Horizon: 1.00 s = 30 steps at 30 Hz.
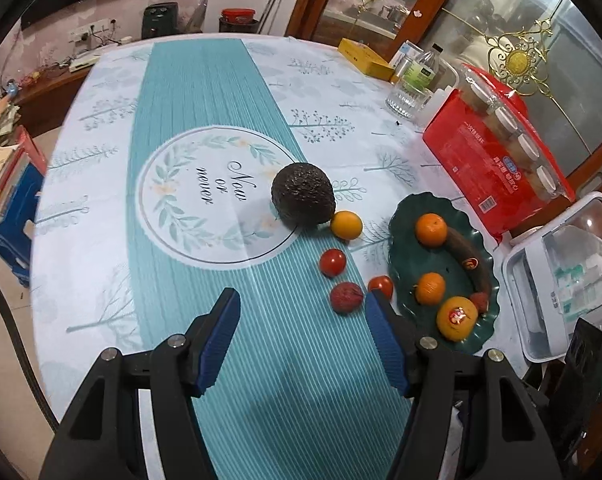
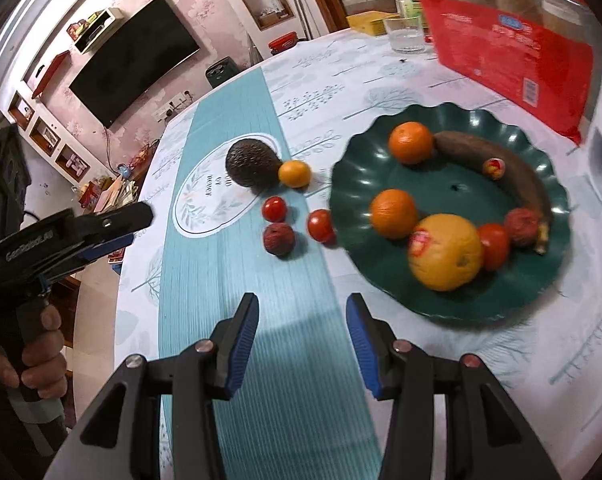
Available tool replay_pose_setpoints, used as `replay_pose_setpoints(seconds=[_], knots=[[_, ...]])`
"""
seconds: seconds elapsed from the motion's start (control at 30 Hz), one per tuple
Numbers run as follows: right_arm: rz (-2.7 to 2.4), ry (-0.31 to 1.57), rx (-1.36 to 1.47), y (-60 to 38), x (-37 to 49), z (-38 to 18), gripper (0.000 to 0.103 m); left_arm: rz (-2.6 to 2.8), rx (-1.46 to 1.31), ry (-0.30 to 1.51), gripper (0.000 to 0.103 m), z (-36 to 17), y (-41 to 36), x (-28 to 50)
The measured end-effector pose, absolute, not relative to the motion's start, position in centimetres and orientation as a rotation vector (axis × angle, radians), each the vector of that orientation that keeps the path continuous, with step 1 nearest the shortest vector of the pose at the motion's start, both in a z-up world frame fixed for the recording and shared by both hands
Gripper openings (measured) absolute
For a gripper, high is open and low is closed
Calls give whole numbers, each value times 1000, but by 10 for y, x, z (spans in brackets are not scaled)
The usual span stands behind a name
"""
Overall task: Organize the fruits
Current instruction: 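Reach the left tool to a red tomato while the right tool reaches a lychee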
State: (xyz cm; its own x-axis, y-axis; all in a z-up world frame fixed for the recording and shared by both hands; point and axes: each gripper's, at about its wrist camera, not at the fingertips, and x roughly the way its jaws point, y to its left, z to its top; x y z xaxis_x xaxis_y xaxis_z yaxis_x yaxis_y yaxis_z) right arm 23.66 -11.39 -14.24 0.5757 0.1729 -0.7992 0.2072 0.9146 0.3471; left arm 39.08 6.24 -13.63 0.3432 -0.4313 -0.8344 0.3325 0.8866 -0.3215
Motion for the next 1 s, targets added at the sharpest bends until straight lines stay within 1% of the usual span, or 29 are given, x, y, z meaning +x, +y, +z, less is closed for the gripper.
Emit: replay_pose_setpoints(seconds=[0.37,0.57,0.77,0.83,0.9,0.93,1.0], knots=[[39,944,231,-82,275,-171,46,-530,-209,1184,64,-178,34,426],[80,911,145,-75,285,-181,46,-527,-231,1267,63,-196,19,446],[98,889,89,-67,289,-187,46,-534,-295,1328,52,-214,13,458],[91,875,62,-65,290,-188,46,-535,-306,1339,45,-218,12,459],[87,866,32,-62,290,-191,46,-531,-298,1345,42,-221,9,461],[86,863,22,-62,291,-191,46,-536,-298,1350,39,-222,7,462],[79,858,-2,-60,292,-192,46,-549,-298,1359,38,-224,3,464]])
